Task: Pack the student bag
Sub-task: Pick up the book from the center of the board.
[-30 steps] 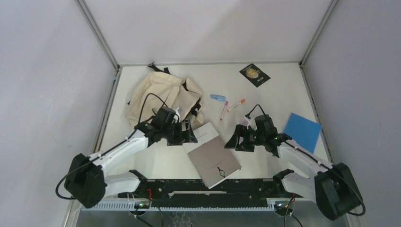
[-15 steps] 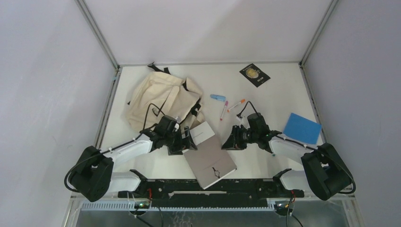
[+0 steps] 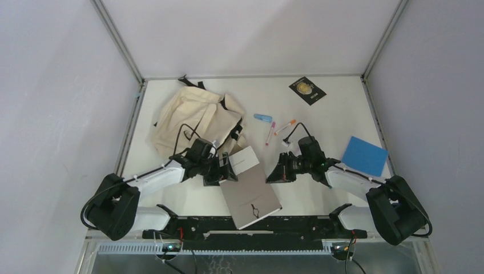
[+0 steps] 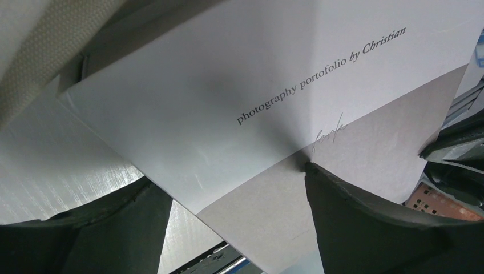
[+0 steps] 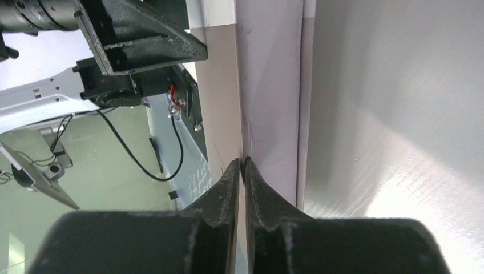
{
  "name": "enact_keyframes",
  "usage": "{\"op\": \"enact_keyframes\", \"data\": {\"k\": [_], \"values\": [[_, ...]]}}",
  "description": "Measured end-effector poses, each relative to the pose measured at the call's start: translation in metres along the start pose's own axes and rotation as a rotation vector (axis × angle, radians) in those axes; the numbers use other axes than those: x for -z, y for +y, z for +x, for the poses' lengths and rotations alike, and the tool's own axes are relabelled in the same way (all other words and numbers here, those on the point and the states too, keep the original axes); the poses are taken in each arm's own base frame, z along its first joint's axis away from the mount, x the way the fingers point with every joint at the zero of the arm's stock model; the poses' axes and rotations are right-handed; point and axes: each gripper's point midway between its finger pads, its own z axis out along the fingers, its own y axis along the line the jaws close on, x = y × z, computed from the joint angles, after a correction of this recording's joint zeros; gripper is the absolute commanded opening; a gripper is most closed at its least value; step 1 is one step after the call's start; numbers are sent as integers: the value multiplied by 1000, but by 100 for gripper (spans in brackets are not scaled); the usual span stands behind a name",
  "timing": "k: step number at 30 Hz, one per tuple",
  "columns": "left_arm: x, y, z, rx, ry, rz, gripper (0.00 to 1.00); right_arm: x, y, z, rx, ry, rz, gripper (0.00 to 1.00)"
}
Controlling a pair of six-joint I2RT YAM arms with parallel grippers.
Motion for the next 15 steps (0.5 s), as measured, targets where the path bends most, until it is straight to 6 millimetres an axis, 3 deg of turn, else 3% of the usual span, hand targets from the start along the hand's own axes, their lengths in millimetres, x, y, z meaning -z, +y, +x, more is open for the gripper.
{"op": "enact_keyframes", "data": {"k": [1, 2, 8, 15], "values": [[0, 0, 0, -7, 2, 3, 85, 0, 2, 2, -1, 9, -6, 1], [0, 0, 0, -11, 4, 5, 85, -1, 3, 5, -3, 19, -12, 0], [3, -1, -2, -34, 0, 11, 86, -3, 7, 12, -40, 49, -23, 0], [18, -13, -15, -79, -43, 12, 91, 5, 19, -1, -100, -28, -28, 0]]}}
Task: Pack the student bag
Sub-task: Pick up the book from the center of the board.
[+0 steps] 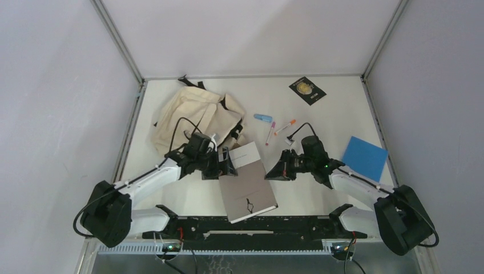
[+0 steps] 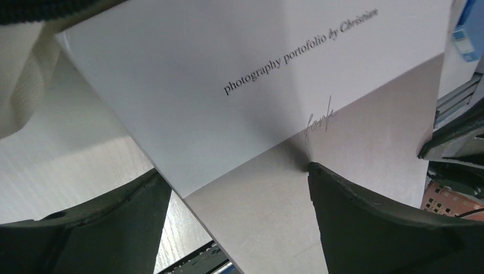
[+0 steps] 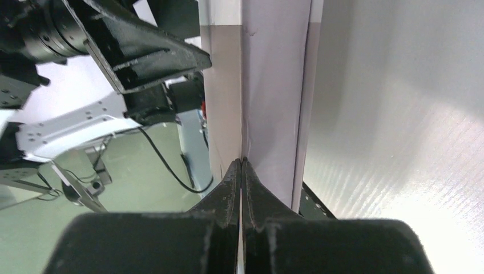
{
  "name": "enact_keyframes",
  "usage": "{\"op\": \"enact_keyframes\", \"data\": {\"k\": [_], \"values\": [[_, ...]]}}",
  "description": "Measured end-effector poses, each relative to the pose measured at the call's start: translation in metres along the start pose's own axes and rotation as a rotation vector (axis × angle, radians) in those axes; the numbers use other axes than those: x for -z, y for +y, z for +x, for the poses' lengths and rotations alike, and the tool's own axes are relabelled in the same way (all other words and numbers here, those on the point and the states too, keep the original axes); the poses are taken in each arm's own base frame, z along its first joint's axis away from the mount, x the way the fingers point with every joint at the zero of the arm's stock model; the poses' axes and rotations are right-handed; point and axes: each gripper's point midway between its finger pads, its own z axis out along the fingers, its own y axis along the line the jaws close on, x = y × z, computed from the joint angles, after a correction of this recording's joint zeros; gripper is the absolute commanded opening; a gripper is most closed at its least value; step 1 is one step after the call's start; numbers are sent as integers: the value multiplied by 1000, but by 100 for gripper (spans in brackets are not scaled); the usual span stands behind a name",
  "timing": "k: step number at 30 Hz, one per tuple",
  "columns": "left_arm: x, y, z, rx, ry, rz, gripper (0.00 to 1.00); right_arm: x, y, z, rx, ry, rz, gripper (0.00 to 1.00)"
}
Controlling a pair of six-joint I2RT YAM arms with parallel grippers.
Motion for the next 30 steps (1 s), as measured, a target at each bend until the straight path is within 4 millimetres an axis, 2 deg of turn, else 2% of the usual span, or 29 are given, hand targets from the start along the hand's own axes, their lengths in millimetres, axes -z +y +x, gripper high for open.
{"op": "enact_keyframes", "data": {"k": [6, 9, 14, 18, 22, 26, 30], "values": [[16, -10, -7, -40, -36, 29, 92, 12, 15, -19, -37, -90, -39, 0], [19, -11, -5, -35, -24, 42, 99, 12, 16, -24, -57, -107, -42, 0], [38, -22, -8, -36, -62, 99, 100, 12, 18, -28, -72, -126, -56, 0], [48, -26, -13, -28, -98, 124, 100, 9, 11, -28, -116, -130, -61, 0], [41, -21, -5, 11, -77, 133, 100, 4, 1, -26, -175, -125, -55, 0], [28, -10, 11, 85, -31, 149, 100, 5, 4, -28, -191, -133, -69, 0], [21, 0, 17, 199, -15, 209, 100, 5, 9, -32, -208, -144, -94, 0]]}}
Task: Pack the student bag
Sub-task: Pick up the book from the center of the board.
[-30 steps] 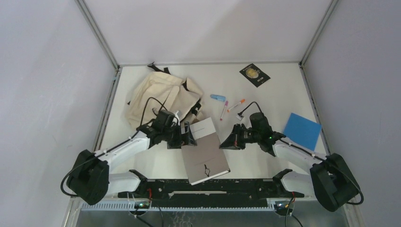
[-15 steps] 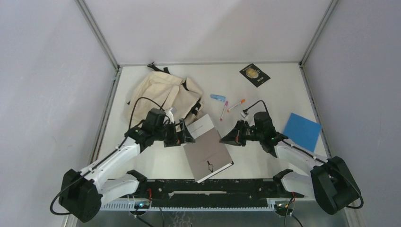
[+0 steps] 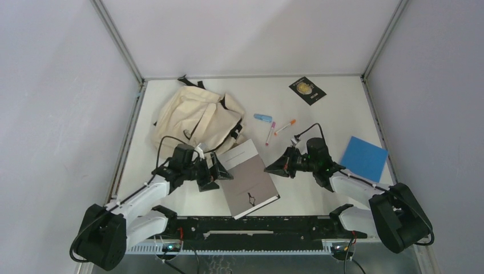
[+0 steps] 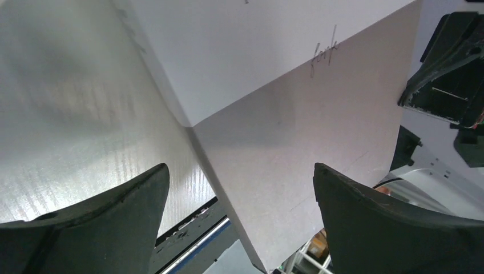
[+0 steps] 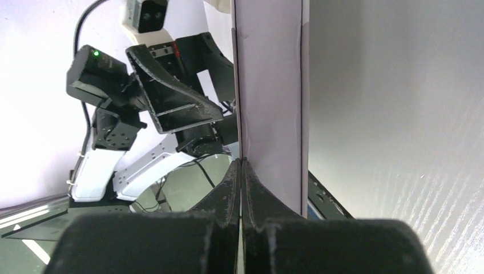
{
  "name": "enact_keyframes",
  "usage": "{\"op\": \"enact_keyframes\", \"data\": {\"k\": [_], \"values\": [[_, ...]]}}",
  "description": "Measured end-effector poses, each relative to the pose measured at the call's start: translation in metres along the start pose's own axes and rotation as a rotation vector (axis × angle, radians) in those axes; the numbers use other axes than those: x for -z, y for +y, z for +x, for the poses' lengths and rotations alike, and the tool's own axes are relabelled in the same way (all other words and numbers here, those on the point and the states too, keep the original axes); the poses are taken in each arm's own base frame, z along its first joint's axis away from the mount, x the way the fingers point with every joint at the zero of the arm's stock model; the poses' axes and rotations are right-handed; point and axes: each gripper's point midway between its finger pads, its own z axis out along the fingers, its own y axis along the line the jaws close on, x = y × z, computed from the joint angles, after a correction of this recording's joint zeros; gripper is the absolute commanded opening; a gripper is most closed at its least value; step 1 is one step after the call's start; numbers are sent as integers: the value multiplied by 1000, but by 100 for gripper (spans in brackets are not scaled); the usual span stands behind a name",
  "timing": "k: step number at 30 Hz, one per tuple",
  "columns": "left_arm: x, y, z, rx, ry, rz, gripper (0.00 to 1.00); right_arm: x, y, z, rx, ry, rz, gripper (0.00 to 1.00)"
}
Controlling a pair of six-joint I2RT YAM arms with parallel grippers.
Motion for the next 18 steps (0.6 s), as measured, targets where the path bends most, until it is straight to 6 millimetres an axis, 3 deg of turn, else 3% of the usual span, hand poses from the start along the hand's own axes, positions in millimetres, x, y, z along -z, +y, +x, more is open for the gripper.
{"op": "enact_keyframes", "data": {"k": [18], "values": [[-9, 2, 8, 129, -3, 139, 100, -8, 6, -5, -103, 22, -77, 0]]}}
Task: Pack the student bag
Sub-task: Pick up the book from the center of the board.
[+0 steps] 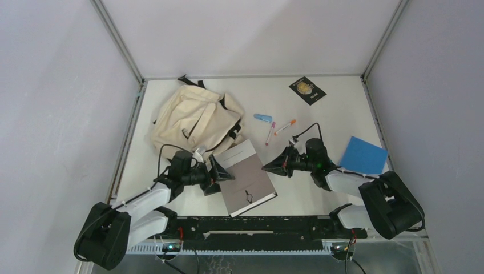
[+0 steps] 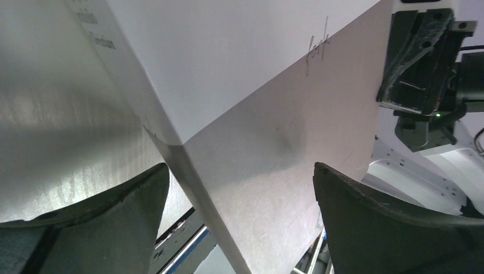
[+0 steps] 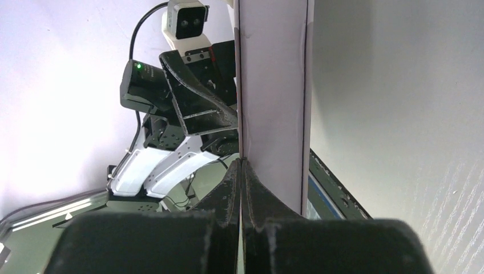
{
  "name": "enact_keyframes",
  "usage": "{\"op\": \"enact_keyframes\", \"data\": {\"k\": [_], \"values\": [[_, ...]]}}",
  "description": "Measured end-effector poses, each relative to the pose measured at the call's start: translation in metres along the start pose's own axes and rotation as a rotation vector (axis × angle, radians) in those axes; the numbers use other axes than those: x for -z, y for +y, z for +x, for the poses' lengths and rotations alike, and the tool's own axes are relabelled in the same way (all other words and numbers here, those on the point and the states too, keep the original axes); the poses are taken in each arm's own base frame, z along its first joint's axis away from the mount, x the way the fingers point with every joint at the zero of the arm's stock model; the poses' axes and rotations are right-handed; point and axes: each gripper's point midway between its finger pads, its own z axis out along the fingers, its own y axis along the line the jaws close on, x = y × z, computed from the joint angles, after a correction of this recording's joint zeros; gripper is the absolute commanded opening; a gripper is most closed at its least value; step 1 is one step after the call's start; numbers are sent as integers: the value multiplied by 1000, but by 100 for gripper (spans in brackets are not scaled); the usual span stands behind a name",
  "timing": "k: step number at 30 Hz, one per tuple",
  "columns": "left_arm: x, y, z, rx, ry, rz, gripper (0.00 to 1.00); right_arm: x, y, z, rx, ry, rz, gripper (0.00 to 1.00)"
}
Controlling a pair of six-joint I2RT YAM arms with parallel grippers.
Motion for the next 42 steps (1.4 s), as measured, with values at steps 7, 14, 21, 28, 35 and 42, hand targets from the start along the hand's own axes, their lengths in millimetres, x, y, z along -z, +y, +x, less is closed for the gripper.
{"op": "enact_keyframes", "data": {"k": [7, 14, 21, 28, 35, 42], "values": [[-3, -9, -8, 53, -40, 56, 83, -2, -3, -1, -17, 9, 1, 0], [3, -12, -17, 65, -106, 48, 61, 0, -13, -5, -20, -9, 39, 0], [8, -20, -23, 71, -145, 65, 36, 6, -37, -1, -4, -19, 137, 18], [14, -53, -30, 29, -153, 152, 25, 13, -45, 7, 21, -14, 192, 69], [25, -74, -32, -20, -169, 181, 25, 34, -33, 1, 92, -88, 182, 78], [44, -111, -51, -120, -245, 177, 25, 62, -17, -6, 136, -211, 155, 85]]}}
